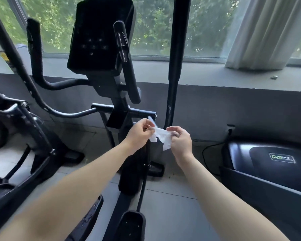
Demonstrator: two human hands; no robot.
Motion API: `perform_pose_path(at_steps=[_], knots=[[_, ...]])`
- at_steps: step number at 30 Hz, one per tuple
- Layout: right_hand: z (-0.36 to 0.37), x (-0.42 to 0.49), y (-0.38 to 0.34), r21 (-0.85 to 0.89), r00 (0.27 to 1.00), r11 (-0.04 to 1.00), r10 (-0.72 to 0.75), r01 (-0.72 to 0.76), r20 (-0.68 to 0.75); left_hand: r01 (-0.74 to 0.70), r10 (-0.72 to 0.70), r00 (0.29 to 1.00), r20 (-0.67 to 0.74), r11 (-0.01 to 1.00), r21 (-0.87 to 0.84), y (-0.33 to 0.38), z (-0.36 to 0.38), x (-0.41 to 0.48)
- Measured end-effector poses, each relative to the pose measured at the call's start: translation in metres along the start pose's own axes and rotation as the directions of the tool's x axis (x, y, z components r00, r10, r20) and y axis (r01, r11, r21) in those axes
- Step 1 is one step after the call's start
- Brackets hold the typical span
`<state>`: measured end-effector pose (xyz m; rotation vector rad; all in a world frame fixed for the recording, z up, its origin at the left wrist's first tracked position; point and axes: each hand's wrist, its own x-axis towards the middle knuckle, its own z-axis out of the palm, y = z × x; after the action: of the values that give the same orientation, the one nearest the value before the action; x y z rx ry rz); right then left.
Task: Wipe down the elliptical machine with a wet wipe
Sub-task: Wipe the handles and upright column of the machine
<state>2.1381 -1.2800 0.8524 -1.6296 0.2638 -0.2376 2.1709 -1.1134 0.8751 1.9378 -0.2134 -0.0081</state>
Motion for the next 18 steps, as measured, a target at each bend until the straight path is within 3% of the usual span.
perform_pose_path(at_steps=[3,7,11,14,18], knots=[[0.004,0.004,-0.004,-0.067,0.996,0.997,-0.042,0.037,-0.077,-0.023,0.023,0.999,0.023,1.0,-0.01,0.004,-0.009,0.009],[0.013,0.005,-0.01,0.03,0.989,0.999,0.023,-0.019,-0.146,-0.05,0.057,0.995,0.079,0.995,-0.09,0.01,-0.013,0.017],[0.019,0.003,-0.02,0.107,0.992,0.986,0.126,-0.127,0.015,-0.059,0.075,0.99,0.122,0.989,-0.132,0.018,-0.01,0.02],[0.019,0.004,-0.019,0.05,0.985,0.995,0.077,-0.085,0.155,-0.073,0.085,0.988,0.127,0.993,-0.09,0.023,-0.006,0.023],[0.014,0.004,-0.017,-0.075,0.997,0.997,0.021,-0.015,0.079,-0.11,0.109,0.993,0.042,0.994,0.021,0.023,0.002,0.033]])
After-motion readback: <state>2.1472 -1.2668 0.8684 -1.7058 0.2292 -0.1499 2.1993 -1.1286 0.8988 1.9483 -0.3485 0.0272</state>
